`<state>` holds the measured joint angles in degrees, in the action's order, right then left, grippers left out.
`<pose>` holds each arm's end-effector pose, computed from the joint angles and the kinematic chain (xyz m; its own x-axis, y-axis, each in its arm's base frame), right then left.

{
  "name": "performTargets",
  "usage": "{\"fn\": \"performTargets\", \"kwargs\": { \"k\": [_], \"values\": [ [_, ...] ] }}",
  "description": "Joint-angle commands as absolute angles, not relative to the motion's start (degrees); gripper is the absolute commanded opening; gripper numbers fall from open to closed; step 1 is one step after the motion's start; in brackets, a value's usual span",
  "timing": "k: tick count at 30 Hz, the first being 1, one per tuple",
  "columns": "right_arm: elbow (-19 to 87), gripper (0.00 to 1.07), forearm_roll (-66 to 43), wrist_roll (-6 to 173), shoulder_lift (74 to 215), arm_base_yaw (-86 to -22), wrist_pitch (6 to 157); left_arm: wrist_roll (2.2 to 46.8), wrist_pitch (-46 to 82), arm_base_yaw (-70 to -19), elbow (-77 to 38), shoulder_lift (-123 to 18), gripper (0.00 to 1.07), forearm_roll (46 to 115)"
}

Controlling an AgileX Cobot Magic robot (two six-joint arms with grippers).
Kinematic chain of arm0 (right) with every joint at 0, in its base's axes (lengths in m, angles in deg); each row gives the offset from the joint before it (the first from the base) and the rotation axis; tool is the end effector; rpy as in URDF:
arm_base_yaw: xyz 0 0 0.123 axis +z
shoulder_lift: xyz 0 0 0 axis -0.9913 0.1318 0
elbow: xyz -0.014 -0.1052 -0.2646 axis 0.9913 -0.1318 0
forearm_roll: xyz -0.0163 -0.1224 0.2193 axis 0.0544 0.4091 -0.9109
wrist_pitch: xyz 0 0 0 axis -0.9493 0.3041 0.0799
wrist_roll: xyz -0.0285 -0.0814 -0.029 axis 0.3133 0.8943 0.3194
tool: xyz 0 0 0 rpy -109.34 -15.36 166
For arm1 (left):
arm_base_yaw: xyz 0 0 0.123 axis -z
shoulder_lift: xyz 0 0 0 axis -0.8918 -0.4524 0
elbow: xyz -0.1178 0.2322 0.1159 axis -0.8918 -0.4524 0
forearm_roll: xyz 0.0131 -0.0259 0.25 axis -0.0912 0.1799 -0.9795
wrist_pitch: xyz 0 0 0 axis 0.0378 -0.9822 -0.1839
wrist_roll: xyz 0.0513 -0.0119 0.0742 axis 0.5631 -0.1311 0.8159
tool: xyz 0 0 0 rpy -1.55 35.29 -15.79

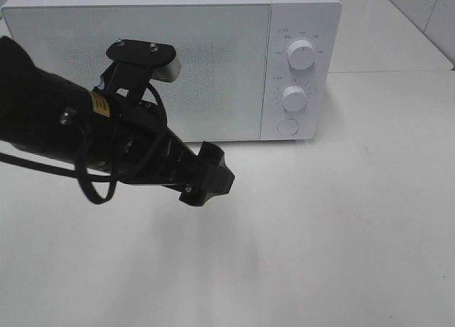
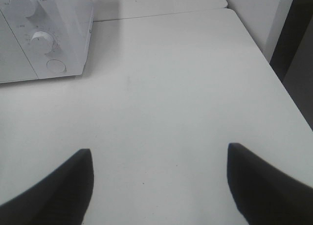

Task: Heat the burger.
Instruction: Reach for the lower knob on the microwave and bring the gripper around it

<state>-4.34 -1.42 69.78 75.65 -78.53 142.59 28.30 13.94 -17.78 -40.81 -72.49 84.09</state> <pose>-0.0045 -0.0134 0.2846 -0.3868 0.0361 -0.9215 0.0889 0.9960 0.0017 0.2122 -0.2253 0.2118 -0.6567 0.4137 -0.6306 0.6403 0.7475 -0.1765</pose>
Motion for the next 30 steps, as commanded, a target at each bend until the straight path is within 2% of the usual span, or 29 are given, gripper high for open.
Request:
{"fn": "performTargets", "kwargs": {
  "k": [1, 6, 9, 10, 12, 14, 15, 16, 17, 18, 19, 20, 22, 23, 25, 30],
  "values": [
    [-4.6, 0.72, -1.3, 69.8, 74.2, -78.8, 142.3, 28.3, 7.1, -17.5, -41.0, -68.8, 1.00, 81.6],
    [-4.6, 0.72, -1.3, 69.8, 74.2, -78.8, 142.3, 28.0, -0.6, -17.6, -41.0, -64.4, 1.00, 79.8],
    [-4.6, 0.72, -1.3, 69.8, 74.2, -78.8, 142.3, 26.1, -4.3, -19.1, -41.0, -63.4, 1.00, 78.2],
    [-4.6, 0.72, -1.3, 69.8, 74.2, -78.8, 142.3, 24.6, -7.5, -21.6, -41.0, -62.9, 1.00, 77.3],
    [-4.6, 0.72, -1.3, 69.8, 74.2, -78.8, 142.3, 24.6, -8.6, -22.9, -41.0, -62.9, 1.00, 77.2],
    [-4.6, 0.72, -1.3, 69.8, 74.2, -78.8, 142.3, 24.7, -12.2, -28.2, -41.0, -62.8, 1.00, 77.2],
    [-4.6, 0.72, -1.3, 69.8, 74.2, -78.8, 142.3, 24.7, -12.2, -28.2, -41.0, -62.8, 1.00, 77.2],
    [-4.6, 0.72, -1.3, 69.8, 74.2, -78.8, 142.3, 24.9, -13.6, -32.3, -41.0, -62.8, 1.00, 77.2],
    [-4.6, 0.72, -1.3, 69.8, 74.2, -78.8, 142.3, 24.9, -14.3, -34.3, -41.0, -62.8, 1.00, 77.2],
    [-4.6, 0.72, -1.3, 69.8, 74.2, -78.8, 142.3, 24.9, -14.3, -34.3, -41.0, -62.8, 1.00, 77.2],
    [-4.6, 0.72, -1.3, 69.8, 74.2, -78.8, 142.3, 24.9, -15.1, -37.9, -41.0, -62.8, 1.00, 77.1],
    [-4.6, 0.72, -1.3, 69.8, 74.2, -78.8, 142.3, 24.9, -15.1, -37.9, -41.0, -62.8, 1.00, 77.1],
    [-4.6, 0.72, -1.3, 69.8, 74.2, -78.8, 142.3, 24.9, -17.4, -43.2, -41.0, -62.8, 1.00, 76.6],
    [-4.6, 0.72, -1.3, 69.8, 74.2, -78.8, 142.3, 24.9, -17.4, -43.2, -41.0, -62.8, 1.00, 76.6],
    [-4.6, 0.72, -1.3, 69.8, 74.2, -78.8, 142.3, 24.9, -20.8, -47.8, -41.0, -62.8, 1.00, 75.1],
    [-4.6, 0.72, -1.3, 69.8, 74.2, -78.8, 142.3, 24.9, -27.3, -52.8, -41.2, -62.8, 1.00, 72.6]
  ]
}}
